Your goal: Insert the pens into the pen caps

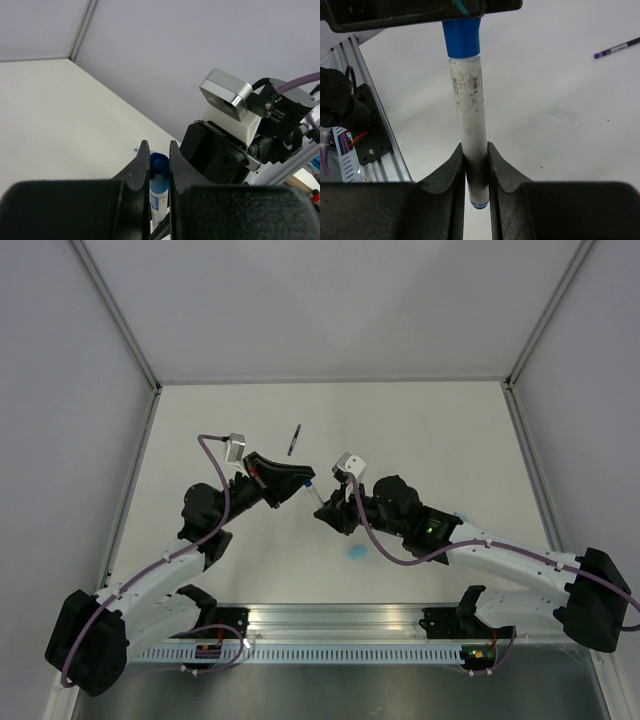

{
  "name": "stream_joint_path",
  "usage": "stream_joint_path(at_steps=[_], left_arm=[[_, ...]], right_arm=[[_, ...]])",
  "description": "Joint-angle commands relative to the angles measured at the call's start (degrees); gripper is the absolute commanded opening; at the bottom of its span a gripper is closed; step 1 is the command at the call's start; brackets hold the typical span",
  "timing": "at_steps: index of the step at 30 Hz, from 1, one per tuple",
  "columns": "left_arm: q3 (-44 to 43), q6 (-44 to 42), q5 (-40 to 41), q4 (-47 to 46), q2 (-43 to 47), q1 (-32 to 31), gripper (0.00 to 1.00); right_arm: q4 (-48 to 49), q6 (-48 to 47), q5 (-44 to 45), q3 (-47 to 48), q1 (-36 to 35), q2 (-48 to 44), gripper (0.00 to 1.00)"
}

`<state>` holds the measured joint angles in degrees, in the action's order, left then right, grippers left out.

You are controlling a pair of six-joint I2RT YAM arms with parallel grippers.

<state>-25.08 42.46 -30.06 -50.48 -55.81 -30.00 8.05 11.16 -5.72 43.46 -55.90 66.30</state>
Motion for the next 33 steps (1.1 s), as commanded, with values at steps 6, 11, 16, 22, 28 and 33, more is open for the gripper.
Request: stream_joint_path(at_steps=[6,11,16,22,28,33], left_arm=[[0.47,-4.93,-6.5,13.65,-3.07,-4.72,0.02],[-0.32,-5.72,-5.8,14.62,-4.74,-6.21,0.02],[-1.19,-5.37,-5.35,15.41,-7.02,-7.18,0.02],[-2.95,-5.89,-4.66,19.18,-7.73,-7.62,0.02],[-3.31,-6.6,-4.48,19.2,-8.52,-7.71,0.02],[-3.57,-6.51,-4.65,19.19,-9.67,-8.15,0.02]], right_arm=[[16.73,1.32,0.8,14.45,8.17,0.05,0.0],[16.82,0.88,0.09,17.61,9.58,2.68,0.0],[15.32,-2.28,-0.7,20.52,10.9,4.62,0.0],[14.71,-5.27,-0.87,21.49,12.56,3.75,0.0],[15.68,-4.48,-1.75,21.57,14.15,3.13,0.0],[16.29,-4.48,-0.26,21.31,14.59,4.01,0.0]])
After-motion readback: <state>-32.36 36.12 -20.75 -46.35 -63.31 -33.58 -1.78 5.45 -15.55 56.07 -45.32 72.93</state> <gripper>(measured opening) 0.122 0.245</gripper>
